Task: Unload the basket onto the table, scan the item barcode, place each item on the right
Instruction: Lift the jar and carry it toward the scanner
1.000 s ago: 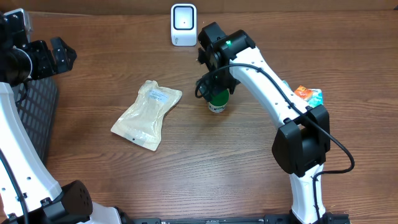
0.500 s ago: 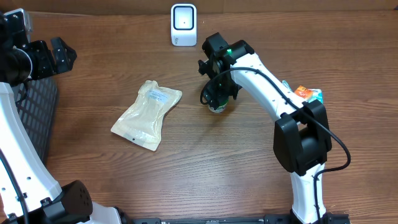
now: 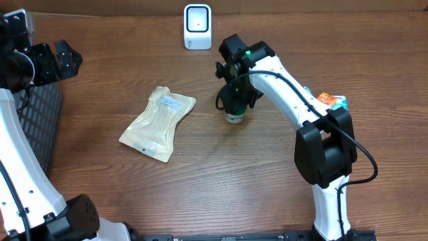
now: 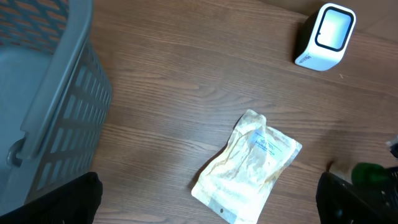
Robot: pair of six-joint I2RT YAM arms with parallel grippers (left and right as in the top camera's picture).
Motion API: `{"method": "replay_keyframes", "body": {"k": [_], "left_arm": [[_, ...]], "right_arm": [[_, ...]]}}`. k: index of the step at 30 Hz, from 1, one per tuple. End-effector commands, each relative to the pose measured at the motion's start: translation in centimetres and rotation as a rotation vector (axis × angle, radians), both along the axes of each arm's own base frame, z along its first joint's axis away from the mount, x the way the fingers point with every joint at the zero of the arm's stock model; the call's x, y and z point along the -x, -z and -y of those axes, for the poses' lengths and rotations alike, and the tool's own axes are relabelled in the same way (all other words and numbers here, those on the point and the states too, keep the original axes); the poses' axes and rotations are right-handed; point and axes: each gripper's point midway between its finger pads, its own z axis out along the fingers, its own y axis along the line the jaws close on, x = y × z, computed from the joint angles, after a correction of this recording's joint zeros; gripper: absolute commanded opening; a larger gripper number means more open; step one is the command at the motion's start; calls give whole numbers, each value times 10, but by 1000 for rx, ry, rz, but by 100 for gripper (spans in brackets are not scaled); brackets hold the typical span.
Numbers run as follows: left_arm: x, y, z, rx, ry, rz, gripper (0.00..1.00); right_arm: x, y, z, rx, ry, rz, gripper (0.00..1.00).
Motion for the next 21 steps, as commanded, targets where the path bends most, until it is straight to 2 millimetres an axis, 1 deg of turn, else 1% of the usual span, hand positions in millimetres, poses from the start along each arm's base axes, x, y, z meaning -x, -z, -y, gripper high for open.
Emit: {"method": "replay_keyframes", "body": {"k": [1,3,6,8,12,15,17,19,21], "left_arm": [[-2,0,2,-9,15,0,100],[-2,0,2,-9,15,-1,100],[-2,0,2,-9,15,0,100],[-2,0,2,-9,15,-1,100],[-2,0,2,-9,15,0,100],[-2,0,2,-9,15,0,100],[-2,0,2,-9,15,0,100],[-2,0,2,-9,15,0,100],[-2,0,2,-9,15,-1,100]], "right_arm": [[-11,-47,-22,-170,80,5,47],[-8,-74,-32,-267,81,-18,47],[-6,-111,-40,-407,85,-45,47],[-5,-138,-45,-531,88,-73,47],[-5,-181,-44,-761,77,-119,47],[-3,-212,-35,-965,18,-151,47],[-2,-224,-25,-1046,-3,-154,47],[-2,-228,-12,-1080,-11,-143,47],[-7,-230,-4,-1084,20,-137,47]]}}
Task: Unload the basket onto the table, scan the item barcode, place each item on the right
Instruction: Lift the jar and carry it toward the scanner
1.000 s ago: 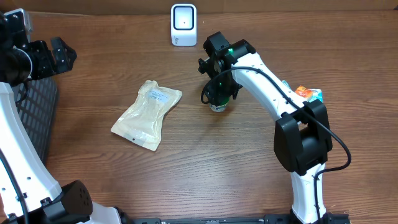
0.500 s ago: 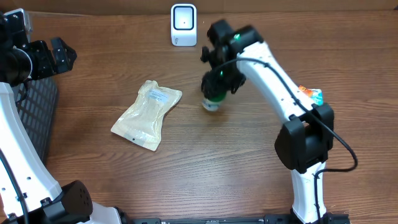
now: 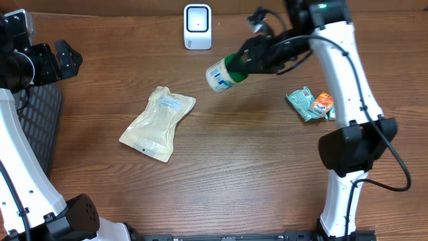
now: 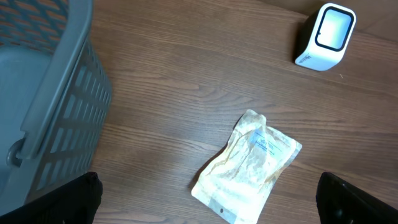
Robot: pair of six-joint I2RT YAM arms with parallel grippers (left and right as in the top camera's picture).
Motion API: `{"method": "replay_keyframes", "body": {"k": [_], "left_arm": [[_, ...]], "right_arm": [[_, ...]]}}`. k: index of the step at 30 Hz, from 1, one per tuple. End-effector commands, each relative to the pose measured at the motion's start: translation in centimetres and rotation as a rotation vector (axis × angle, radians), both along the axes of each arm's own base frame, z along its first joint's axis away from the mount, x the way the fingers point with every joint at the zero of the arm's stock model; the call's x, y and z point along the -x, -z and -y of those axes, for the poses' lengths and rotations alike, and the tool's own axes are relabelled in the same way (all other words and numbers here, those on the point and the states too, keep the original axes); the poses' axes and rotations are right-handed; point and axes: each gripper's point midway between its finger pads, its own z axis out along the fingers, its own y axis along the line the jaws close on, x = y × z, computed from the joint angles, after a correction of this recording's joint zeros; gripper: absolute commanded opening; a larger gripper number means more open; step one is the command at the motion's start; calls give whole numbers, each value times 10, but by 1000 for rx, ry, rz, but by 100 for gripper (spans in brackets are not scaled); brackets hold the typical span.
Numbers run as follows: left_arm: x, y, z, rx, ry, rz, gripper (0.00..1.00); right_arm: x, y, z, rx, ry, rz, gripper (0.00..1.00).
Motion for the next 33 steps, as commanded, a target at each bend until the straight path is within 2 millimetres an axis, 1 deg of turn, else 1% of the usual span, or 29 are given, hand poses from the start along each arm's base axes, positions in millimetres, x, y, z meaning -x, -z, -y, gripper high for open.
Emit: {"method": "replay_keyframes", "body": {"k": [1,5,9,13,16,19,24,31,33], "left_arm": [[-2,0,2,-9,15,0,100],[-2,0,2,-9,15,0,100],[-2,0,2,-9,15,0,100],[-2,0,2,-9,15,0,100],[-2,0,2,-9,15,0,100],[-2,0,2,-9,15,0,100],[-2,0,2,-9,15,0,100],[-2,0,2,-9,15,0,100],[-2,0,2,-9,15,0,100]], "right_arm": [[0,-45,1,-200,-29,102,47],[1,-58,12,-212,-6,134,47],[9,-79,21,-215,4,198,47],[25,-107,28,-209,11,280,46],[44,-130,36,-169,21,371,46],[55,-140,40,-132,28,422,46],[65,-151,41,-129,29,458,46],[65,-151,41,-128,30,459,46],[64,-148,38,-112,23,459,46]]}}
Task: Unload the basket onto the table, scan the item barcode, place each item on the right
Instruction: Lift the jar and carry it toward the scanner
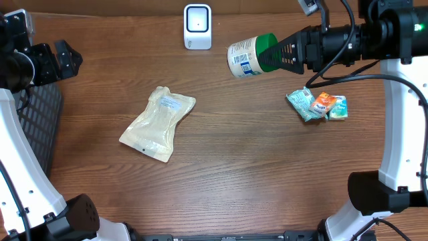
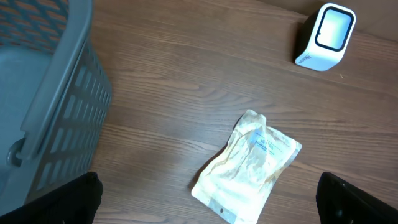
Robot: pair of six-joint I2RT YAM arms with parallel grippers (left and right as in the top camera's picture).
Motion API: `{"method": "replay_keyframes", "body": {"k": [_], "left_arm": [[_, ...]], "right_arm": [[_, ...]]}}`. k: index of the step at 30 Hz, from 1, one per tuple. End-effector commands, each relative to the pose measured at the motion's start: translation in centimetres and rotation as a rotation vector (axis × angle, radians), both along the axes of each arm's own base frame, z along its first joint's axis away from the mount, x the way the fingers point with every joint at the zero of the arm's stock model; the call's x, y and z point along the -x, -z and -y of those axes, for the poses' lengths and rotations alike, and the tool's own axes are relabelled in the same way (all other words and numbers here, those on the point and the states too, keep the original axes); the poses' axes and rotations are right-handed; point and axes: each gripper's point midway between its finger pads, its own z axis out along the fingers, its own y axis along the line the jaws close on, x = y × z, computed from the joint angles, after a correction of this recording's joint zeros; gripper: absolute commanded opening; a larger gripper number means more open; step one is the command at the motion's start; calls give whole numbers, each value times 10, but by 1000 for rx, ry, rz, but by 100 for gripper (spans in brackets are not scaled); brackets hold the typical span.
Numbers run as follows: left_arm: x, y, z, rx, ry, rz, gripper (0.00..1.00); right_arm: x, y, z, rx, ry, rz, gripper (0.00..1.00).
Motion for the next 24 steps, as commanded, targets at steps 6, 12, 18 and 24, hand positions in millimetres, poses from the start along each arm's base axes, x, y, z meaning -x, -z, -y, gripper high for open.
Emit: {"method": "replay_keyframes", "body": {"k": [6,12,18,24], "left_arm": [[-2,0,2,-9,15,0,100],[-2,0,2,-9,15,0,100],[-2,0,2,-9,15,0,100],[-2,0,2,-9,15,-1,100]], "right_arm": [[-35,33,-10,261,180,15,45],[-97,51,-26,518,439,216,40],[-162,72,-57,620,568,407,36],[-234,96,-86,609,626,603,35]]}}
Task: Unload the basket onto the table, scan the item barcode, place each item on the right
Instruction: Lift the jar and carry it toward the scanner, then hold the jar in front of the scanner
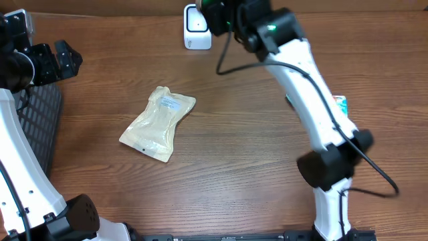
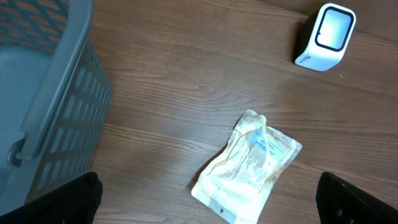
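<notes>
The white barcode scanner (image 1: 192,30) (image 2: 326,34) stands at the table's far edge. My right gripper (image 1: 217,13) hovers right over and beside it at the frame's top edge. It is shut on the green-capped bottle, of which only a sliver of green (image 1: 206,3) shows; the label is hidden. My left gripper (image 1: 63,57) (image 2: 211,208) hangs open and empty at the far left, its dark fingertips (image 2: 81,199) wide apart above the table.
A tan flat pouch (image 1: 158,122) (image 2: 247,167) lies left of centre. A grey slatted basket (image 2: 43,93) (image 1: 37,127) stands at the left edge. A snack packet (image 1: 341,102) peeks out behind the right arm (image 1: 314,100), which spans the table's right half.
My right gripper has moved left with the bottle, from right of the scanner to directly at it, and the bottle is now mostly hidden. The left arm and the pouch are unchanged.
My right gripper was down on the upright bottle at mid-table. Then it held the bottle tilted in the air below the scanner, then on its side to the scanner's right. Now it is at the scanner. The left arm stayed still throughout.
</notes>
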Robot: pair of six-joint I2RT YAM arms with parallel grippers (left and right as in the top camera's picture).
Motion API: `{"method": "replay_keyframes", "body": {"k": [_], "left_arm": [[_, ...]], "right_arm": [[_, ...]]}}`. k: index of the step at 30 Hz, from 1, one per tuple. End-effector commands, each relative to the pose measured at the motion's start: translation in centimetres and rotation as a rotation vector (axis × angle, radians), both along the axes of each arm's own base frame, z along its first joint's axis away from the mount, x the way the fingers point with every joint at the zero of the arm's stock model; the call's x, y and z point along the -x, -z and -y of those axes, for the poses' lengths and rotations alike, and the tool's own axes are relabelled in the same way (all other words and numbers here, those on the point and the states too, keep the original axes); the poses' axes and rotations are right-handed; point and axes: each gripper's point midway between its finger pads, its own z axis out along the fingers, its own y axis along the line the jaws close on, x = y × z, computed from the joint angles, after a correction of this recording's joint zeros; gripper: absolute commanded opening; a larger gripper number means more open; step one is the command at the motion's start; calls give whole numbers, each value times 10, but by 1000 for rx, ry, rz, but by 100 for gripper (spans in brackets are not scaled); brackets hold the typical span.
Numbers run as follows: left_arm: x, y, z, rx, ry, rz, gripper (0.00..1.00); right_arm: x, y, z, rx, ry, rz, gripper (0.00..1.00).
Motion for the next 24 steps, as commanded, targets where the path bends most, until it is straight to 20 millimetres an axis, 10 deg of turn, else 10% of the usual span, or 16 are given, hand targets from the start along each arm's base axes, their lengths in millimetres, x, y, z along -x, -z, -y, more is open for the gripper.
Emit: {"method": "replay_keyframes", "body": {"k": [1,24], "left_arm": [[-2,0,2,-9,15,-1,100],[-2,0,2,-9,15,-1,100]], "right_arm": [[-39,12,3,85,59,120,35],[-117,102,-21,693,-181,425,33]]}}
